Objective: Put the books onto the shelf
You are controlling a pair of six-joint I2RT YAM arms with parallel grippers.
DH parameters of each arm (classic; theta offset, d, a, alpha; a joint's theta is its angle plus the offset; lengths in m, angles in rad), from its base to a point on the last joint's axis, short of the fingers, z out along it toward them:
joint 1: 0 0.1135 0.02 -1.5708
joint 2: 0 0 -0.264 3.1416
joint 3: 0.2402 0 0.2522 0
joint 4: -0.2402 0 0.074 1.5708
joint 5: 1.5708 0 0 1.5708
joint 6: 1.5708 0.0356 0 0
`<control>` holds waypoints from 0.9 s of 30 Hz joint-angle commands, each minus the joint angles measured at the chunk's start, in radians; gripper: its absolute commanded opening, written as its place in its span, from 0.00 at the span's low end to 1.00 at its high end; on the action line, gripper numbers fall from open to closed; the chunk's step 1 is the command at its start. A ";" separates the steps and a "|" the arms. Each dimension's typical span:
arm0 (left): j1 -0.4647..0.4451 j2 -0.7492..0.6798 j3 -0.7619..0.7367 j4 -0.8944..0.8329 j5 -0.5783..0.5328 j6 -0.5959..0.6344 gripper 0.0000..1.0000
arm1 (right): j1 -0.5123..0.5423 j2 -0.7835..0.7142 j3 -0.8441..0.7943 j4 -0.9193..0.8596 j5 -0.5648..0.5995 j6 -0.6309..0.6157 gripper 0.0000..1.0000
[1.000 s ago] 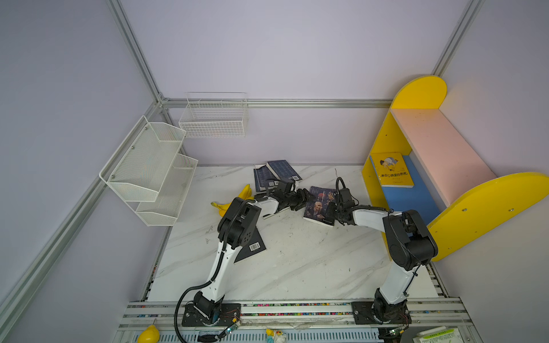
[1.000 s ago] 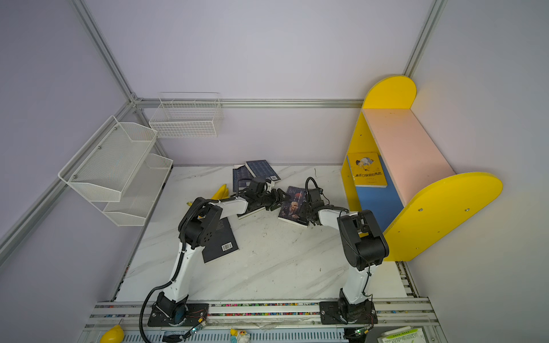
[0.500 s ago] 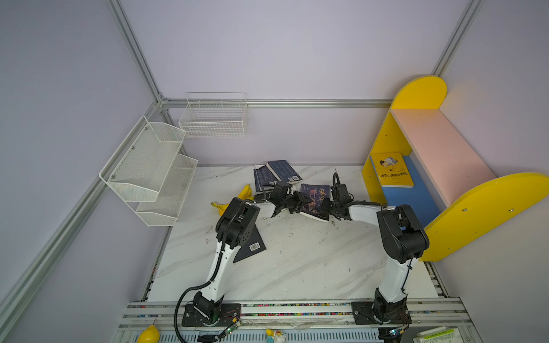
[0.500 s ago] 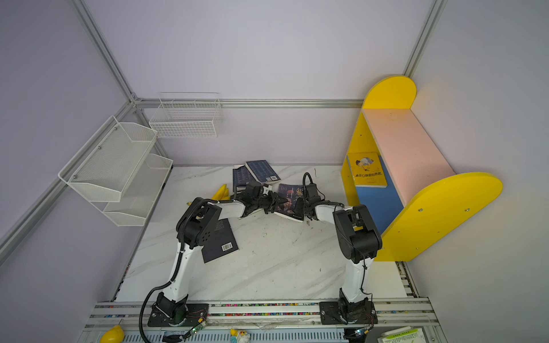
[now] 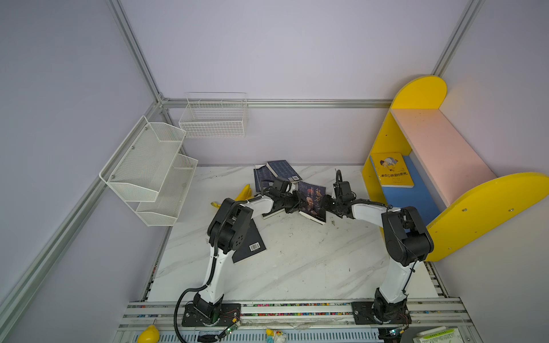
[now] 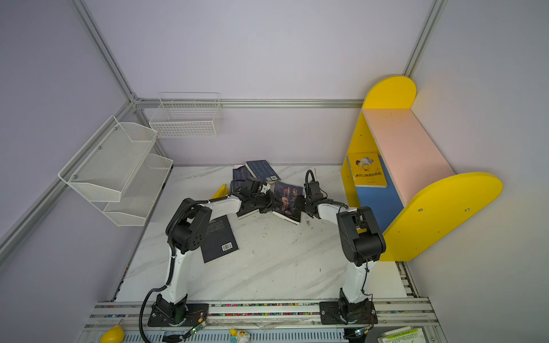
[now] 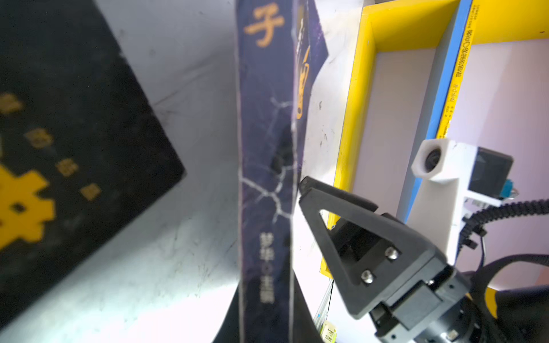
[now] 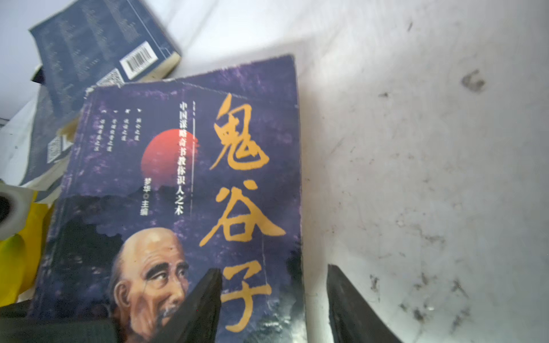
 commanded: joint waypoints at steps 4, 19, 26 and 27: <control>0.028 -0.156 0.193 -0.002 0.003 0.079 0.00 | -0.104 -0.166 0.015 0.146 -0.141 0.264 0.76; 0.087 -0.185 0.497 0.269 -0.189 -0.136 0.00 | 0.046 -0.262 -0.100 0.783 -0.275 0.711 0.89; 0.078 -0.212 0.449 0.393 -0.222 -0.252 0.00 | 0.082 -0.192 -0.057 1.039 -0.237 0.768 0.90; 0.076 -0.223 0.430 0.409 -0.226 -0.258 0.00 | 0.081 -0.178 -0.045 1.053 -0.232 0.773 0.90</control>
